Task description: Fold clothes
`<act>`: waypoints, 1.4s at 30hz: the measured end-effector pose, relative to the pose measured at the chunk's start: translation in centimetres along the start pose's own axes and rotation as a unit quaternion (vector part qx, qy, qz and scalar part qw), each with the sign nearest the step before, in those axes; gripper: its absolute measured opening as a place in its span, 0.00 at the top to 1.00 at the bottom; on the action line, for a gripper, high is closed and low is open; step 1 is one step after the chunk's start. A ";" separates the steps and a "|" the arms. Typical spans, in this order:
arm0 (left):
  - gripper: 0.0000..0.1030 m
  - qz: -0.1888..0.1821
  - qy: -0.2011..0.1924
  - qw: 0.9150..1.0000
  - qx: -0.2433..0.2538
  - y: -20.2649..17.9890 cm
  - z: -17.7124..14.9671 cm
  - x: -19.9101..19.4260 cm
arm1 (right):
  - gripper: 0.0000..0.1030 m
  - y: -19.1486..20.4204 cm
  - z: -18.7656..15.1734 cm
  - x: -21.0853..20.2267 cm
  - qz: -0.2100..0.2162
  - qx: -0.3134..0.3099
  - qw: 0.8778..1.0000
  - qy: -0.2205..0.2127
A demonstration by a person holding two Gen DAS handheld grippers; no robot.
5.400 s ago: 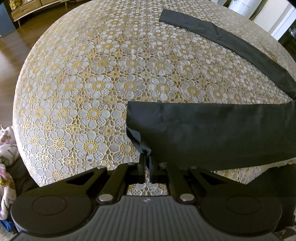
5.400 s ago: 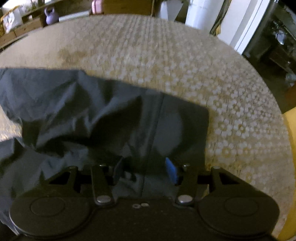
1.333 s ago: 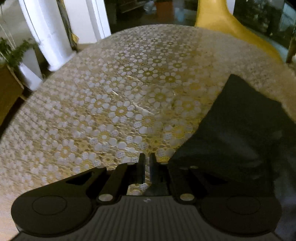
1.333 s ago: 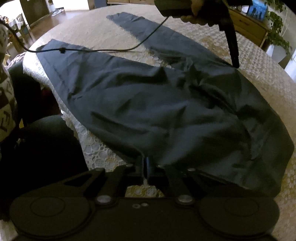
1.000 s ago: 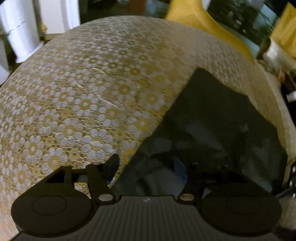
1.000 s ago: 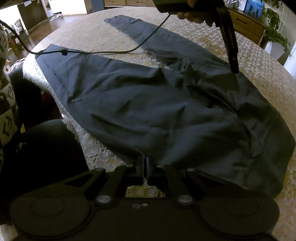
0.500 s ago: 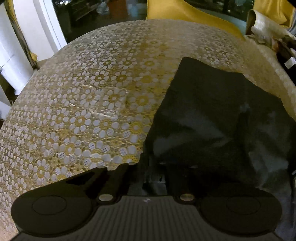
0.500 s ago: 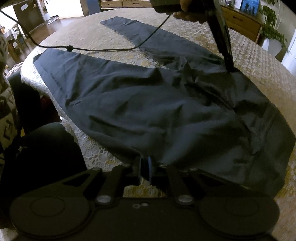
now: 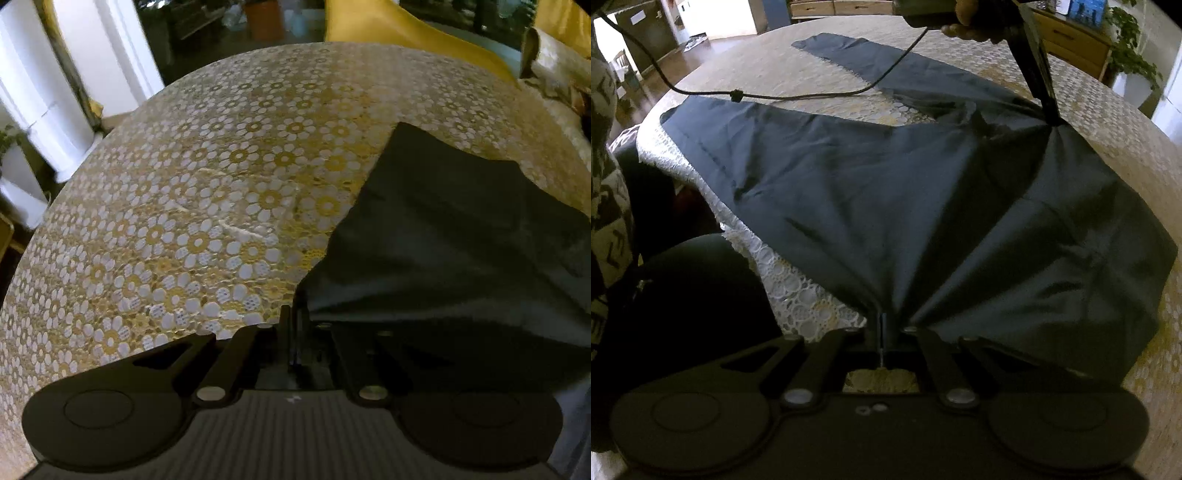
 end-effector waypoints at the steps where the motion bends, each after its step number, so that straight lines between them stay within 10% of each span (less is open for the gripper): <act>1: 0.98 -0.004 0.001 1.000 0.003 -0.3 -0.1 -0.1 | 0.00 -0.1 0.0 0.0 0.000 0.004 1.000 -0.002; 9: 0.72 -0.045 0.005 0.999 -0.027 1.6 -1.9 -3.0 | 0.00 0.6 1.2 -2.2 -0.010 -0.002 0.999 -0.044; 32: 0.71 -0.074 0.025 0.995 -0.064 5.9 -6.5 -4.0 | 0.00 4.4 3.2 1.6 0.043 -0.051 0.998 -0.009; 36: 0.43 -0.082 0.026 0.994 -0.066 6.1 -6.1 -3.6 | 0.00 4.2 3.3 1.6 0.047 -0.048 0.998 -0.009; 42: 0.41 -0.076 0.022 0.995 -0.060 6.0 -6.1 -3.5 | 0.00 4.1 3.4 1.7 0.048 -0.045 0.998 -0.009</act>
Point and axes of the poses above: each gripper's, at about its wrist camera, not at the fingertips, and x roughly the way its jaws point, y to its left, z to its top, the point moved 4 cm from there along x, roughly the way its jaws point, and after that the axes turned 7 degrees about -z, right-handed, at the moved point
